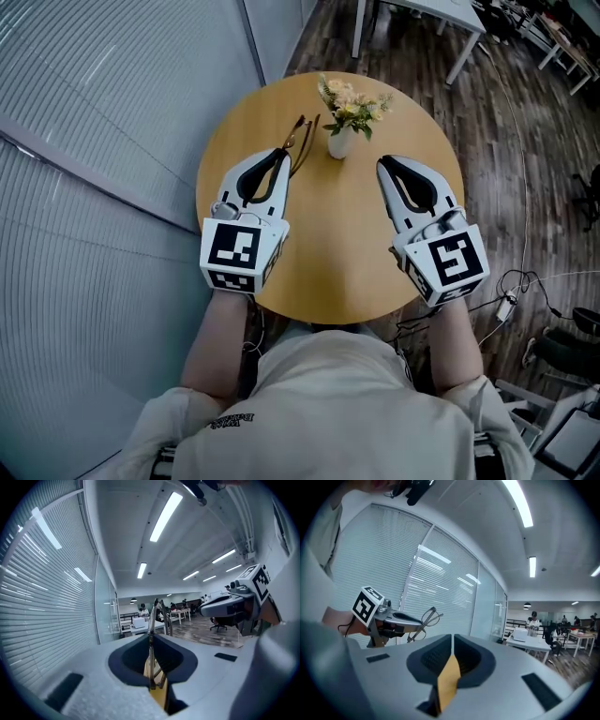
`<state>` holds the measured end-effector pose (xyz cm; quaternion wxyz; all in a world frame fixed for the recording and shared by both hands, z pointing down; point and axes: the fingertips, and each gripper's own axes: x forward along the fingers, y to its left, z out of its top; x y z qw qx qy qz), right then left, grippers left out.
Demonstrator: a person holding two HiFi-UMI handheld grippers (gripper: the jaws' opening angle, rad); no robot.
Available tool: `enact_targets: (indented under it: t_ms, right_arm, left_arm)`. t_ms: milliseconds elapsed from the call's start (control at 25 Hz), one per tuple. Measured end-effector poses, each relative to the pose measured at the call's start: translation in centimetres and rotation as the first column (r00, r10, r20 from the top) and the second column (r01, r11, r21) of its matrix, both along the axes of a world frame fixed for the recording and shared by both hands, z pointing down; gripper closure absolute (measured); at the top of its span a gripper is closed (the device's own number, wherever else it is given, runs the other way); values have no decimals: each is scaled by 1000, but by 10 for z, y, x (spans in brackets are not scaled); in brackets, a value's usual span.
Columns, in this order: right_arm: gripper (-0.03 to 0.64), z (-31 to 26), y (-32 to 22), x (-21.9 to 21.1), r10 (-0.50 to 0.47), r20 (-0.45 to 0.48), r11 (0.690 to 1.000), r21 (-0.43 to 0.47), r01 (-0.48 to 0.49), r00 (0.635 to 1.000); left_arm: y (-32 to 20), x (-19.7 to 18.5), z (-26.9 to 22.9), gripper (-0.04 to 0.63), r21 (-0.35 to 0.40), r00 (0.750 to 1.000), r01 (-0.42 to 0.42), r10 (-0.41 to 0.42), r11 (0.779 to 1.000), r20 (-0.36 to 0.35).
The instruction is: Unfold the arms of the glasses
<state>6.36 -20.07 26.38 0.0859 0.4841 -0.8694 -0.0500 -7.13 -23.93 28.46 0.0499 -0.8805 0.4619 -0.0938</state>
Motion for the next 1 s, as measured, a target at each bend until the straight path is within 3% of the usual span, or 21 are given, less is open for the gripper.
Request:
enact_targets:
  t_ms: [280, 440, 640, 1000]
  right_arm:
    - [580, -26, 30, 6, -44, 118, 999, -13, 46, 992]
    - [580, -22, 40, -1, -69, 150, 996, -42, 76, 986]
    - [578, -5, 50, -9, -68, 121, 995, -69, 76, 990]
    - [579, 7, 60, -19, -134, 83, 983, -119, 143, 988]
  left_arm:
    - [36, -17, -44, 554, 75, 995, 38, -31, 996, -98]
    - [50, -28, -47, 554, 70, 989, 61, -51, 996, -138]
    - [67, -35, -31, 554, 58, 992, 74, -67, 996, -111]
    - [84, -39, -4, 554, -32, 992, 93, -95, 995, -88]
